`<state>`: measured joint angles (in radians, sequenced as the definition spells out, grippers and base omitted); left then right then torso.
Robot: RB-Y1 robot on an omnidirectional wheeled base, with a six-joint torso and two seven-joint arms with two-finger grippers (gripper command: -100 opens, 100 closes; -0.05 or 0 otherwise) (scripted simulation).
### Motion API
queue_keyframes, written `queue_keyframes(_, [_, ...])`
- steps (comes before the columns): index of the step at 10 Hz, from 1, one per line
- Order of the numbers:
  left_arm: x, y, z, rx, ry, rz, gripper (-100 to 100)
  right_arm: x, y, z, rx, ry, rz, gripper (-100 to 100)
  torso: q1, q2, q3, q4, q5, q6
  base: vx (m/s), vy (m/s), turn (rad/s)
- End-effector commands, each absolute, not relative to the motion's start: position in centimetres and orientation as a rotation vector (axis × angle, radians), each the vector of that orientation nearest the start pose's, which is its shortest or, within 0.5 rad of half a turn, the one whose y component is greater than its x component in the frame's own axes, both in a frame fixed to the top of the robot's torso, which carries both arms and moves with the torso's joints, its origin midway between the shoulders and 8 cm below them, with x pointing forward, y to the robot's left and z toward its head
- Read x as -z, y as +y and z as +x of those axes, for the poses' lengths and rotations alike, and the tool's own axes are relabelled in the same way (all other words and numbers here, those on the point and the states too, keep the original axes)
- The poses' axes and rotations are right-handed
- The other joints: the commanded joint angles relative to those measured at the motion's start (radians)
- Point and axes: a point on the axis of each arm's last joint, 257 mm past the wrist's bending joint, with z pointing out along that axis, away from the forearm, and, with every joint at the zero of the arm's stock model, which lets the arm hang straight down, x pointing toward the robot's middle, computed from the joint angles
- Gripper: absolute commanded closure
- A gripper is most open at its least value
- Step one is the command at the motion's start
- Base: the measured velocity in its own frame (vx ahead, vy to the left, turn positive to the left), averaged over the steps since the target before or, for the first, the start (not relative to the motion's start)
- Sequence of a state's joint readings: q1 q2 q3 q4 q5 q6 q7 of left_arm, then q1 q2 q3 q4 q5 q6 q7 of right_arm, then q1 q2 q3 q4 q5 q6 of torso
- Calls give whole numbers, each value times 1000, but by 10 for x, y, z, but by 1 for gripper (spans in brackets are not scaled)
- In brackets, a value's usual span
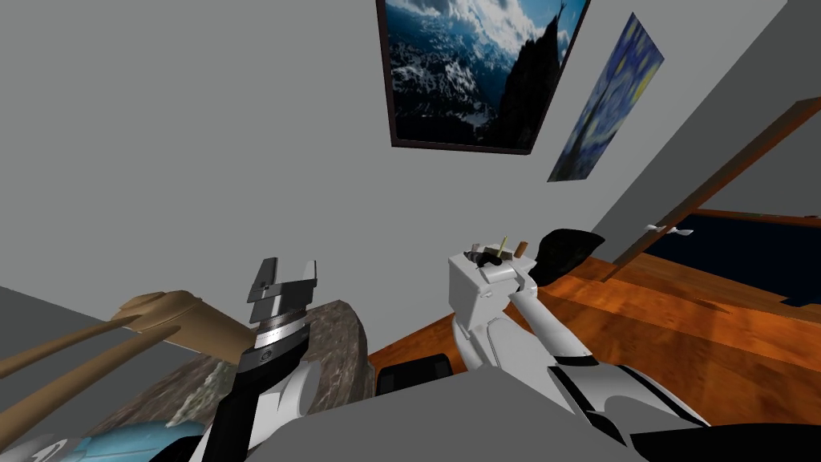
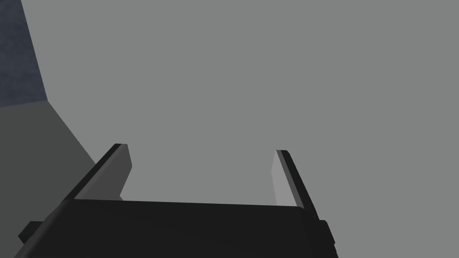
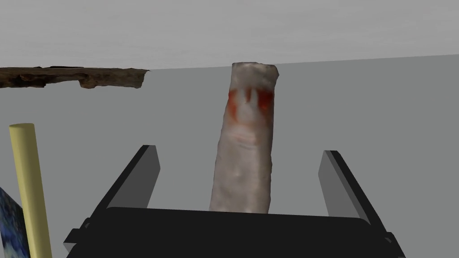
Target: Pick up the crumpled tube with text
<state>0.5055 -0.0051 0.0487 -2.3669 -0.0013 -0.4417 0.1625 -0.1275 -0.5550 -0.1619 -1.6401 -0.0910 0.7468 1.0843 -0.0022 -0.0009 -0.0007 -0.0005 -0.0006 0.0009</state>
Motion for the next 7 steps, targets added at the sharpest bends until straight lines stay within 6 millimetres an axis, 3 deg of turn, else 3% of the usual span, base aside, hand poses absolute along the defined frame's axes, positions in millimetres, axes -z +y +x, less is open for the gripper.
queue_keyframes(1, [-51, 293, 332, 1408, 546, -693, 0, 206, -501, 536, 240, 1943, 392, -100, 0, 0, 0, 0, 0, 0, -27, 7, -90])
queue_keyframes(7, [-51, 293, 332, 1408, 546, -693, 0, 209, -495, 538, 228, 1959, 359, -100, 0, 0, 0, 0, 0, 0, 2, 0, -4])
